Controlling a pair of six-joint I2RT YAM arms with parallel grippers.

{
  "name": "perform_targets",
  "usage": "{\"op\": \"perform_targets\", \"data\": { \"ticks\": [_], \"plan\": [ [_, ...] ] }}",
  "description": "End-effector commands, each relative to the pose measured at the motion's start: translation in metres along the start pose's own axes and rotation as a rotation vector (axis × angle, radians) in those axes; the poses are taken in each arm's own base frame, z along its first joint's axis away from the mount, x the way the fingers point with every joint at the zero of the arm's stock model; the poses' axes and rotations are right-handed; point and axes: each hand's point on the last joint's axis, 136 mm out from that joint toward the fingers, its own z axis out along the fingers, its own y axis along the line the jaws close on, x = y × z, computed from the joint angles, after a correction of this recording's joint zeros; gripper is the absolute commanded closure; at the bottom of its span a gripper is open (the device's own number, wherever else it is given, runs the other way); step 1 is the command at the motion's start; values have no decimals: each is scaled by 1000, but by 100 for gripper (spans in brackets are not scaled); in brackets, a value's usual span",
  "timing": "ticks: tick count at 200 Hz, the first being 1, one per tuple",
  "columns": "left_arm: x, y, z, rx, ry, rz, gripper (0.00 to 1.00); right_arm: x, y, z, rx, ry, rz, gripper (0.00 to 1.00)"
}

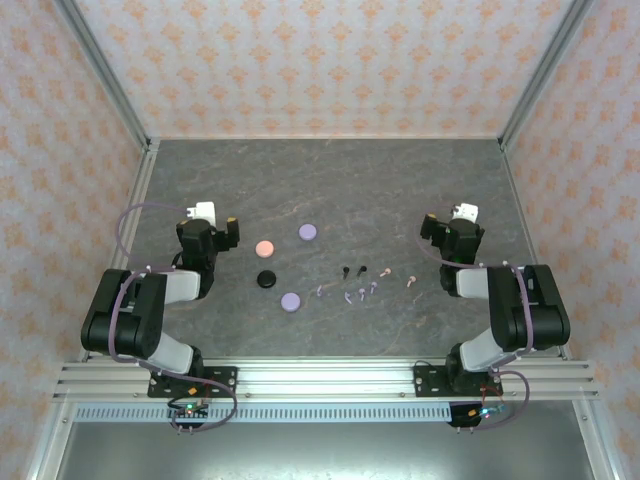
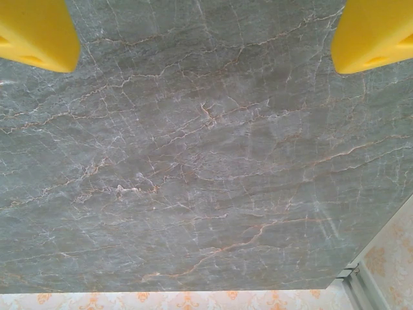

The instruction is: Insert the wireless bluetooth earbuds into the charging case

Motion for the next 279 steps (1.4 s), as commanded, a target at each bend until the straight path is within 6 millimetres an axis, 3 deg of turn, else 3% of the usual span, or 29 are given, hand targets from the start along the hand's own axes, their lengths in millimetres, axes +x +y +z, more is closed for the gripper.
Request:
{"op": "perform_targets", "data": {
  "ticks": [1,109,138,180,203,221,228,267,279],
  "plan": [
    [-8,-2,1,1,-20,-9,0,-2,1,1,-3,-1,16,1],
    [-9,3,1,-24,-19,-21,0,-4,2,1,-7,-6,18,1],
    [-28,13,-8,-79,16,-33,0,-15,1,-3,2,14,13,1],
    [-63,27,-45,-123,22,-133,0,-39,4,-27,-22,22,36,1],
    [-65,24,-63,-110,132,-261,0,-49,22,-43,-109,70,47,1],
    [-53,14,-73,-75,267,-336,0,-43,45,-54,-180,157,-3,1],
    [-49,8,-76,-47,311,-359,0,-50,56,-65,-216,157,-29,1],
    [-14,-19,-88,65,461,-523,0,-40,112,-95,-379,292,-197,1],
    [-8,-29,-89,113,471,-573,0,-28,129,-98,-414,354,-278,1]
  ]
}}
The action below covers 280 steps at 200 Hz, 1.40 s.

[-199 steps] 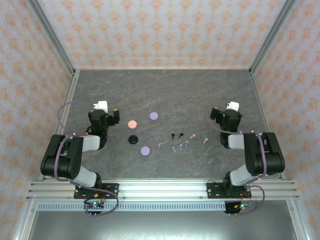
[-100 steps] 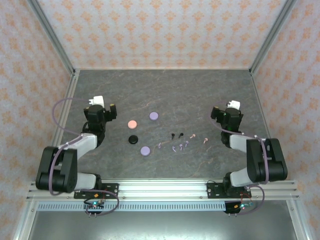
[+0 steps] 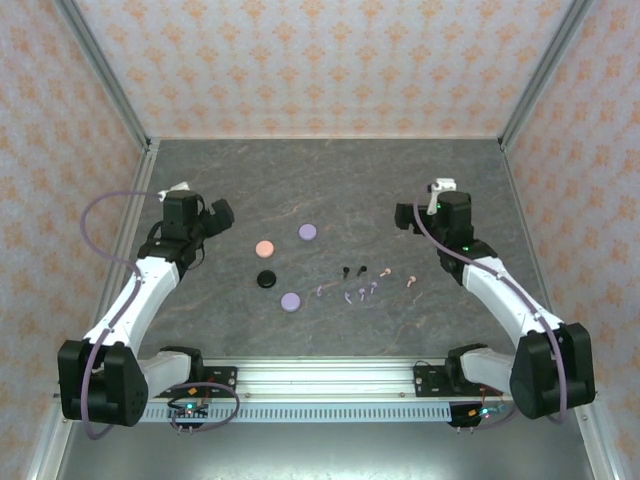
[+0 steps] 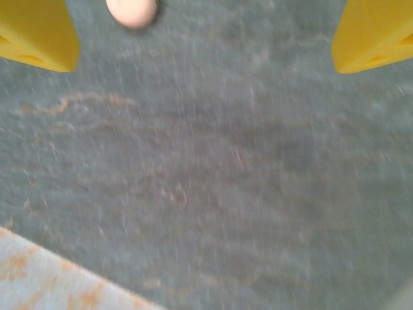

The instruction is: Insert the wireless bluetooth earbuds into the charging case

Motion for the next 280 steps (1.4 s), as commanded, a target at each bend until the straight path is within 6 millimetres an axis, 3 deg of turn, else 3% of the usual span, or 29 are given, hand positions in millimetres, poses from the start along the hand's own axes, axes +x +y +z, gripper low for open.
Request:
{"op": "perform_targets", "data": {
  "ticks": [1,36,86,134,192,280],
  "plan": [
    [49,-4,-1,65,180,-145,0,33,30,-1,-73,203,-132,1],
    [66,-3,1,78,194,-186,0,44,80,14,-136,363,-209,1],
    [69,-3,-1,75,188,-167,0,68,158,48,-78,523,-220,1],
    [68,-8,1,85,203,-154,0,86,210,80,-57,589,-215,5],
    [69,-15,5,101,233,-149,0,101,227,112,-17,599,-208,7],
    [70,-16,9,93,247,-129,0,110,240,143,6,619,-210,27]
  ]
}}
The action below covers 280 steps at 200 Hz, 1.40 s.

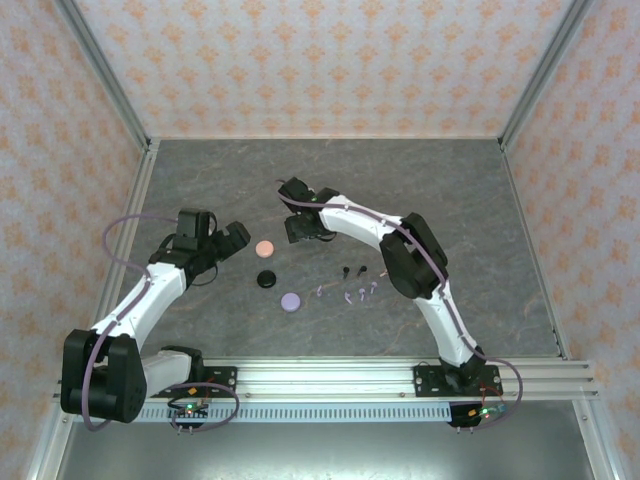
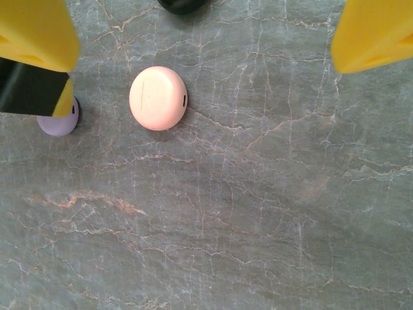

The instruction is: Insert the wireless bluetooth earbuds into the charging case

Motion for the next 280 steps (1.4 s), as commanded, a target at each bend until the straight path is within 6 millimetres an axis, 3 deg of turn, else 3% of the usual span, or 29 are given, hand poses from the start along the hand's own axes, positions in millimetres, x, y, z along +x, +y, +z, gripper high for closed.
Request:
{"op": "perform_targets", "data": {
  "ticks": [1,108,163,197,230,280],
  "plan": [
    [-5,-8,-3,7,-3,19,0,0,-6,4,51,13,1,27],
    [-6,-10,-3,-2,3,25,0,13,-4,20,41,56,6,41],
    [-9,-14,-9,9,-1,42,0,10,-4,10,8,-12,-17,52],
    [-13,-25,-20,41,0,76,0,-13,-1,-25,-61,-184,-57,53],
    [-17,-46,-36,131,5,112,0,-24,-1,-68,-130,-342,-127,53],
    [-6,-103,-70,433,86,215,1,-7,0,-141,-262,-575,-257,54]
  ]
}}
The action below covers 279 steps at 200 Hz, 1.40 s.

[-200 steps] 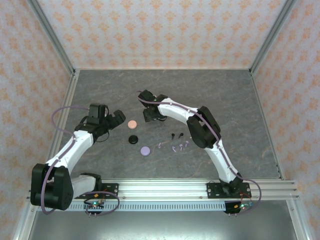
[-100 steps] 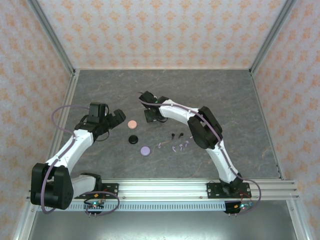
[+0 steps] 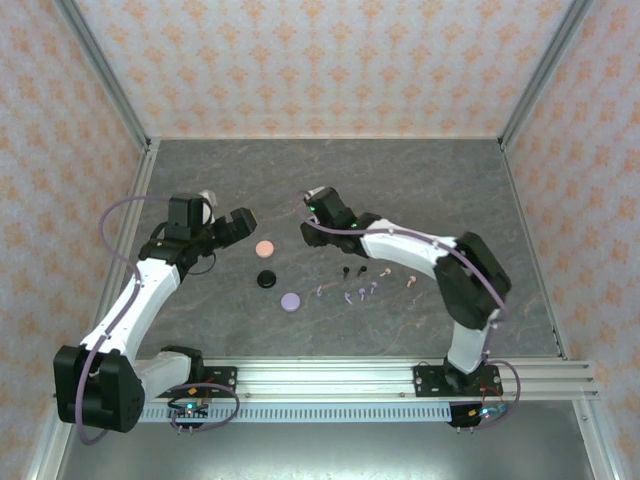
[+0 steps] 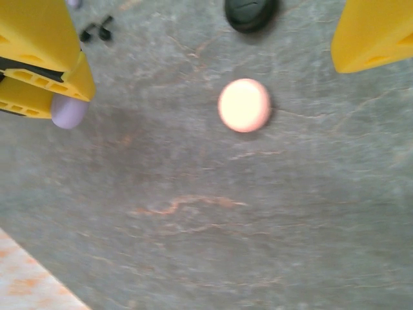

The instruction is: Insert the wireless bluetooth earbuds into the charging case

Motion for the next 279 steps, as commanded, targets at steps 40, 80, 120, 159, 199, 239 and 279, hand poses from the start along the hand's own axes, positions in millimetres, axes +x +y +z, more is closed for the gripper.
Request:
{"op": "perform_targets", "data": {
  "ticks": [40,80,120,159,199,239,279],
  "plan": [
    [15,-87,-42,409,118,133,4,-31,38,-98,-125,-332,-298,54],
    [30,-117,-64,547,165,191,4,-28,57,-145,-138,-432,-435,55],
    [44,-142,-79,662,184,237,4,-24,65,-160,-135,-472,-516,55],
    [52,-159,-81,718,200,243,8,-27,70,-161,-147,-484,-539,55],
    [61,-168,-78,735,231,265,16,-30,74,-161,-164,-488,-538,55],
    [69,-175,-75,750,267,290,25,-33,78,-161,-185,-491,-527,55],
    [76,-179,-71,757,302,293,32,-37,84,-162,-207,-499,-526,55]
  ]
}}
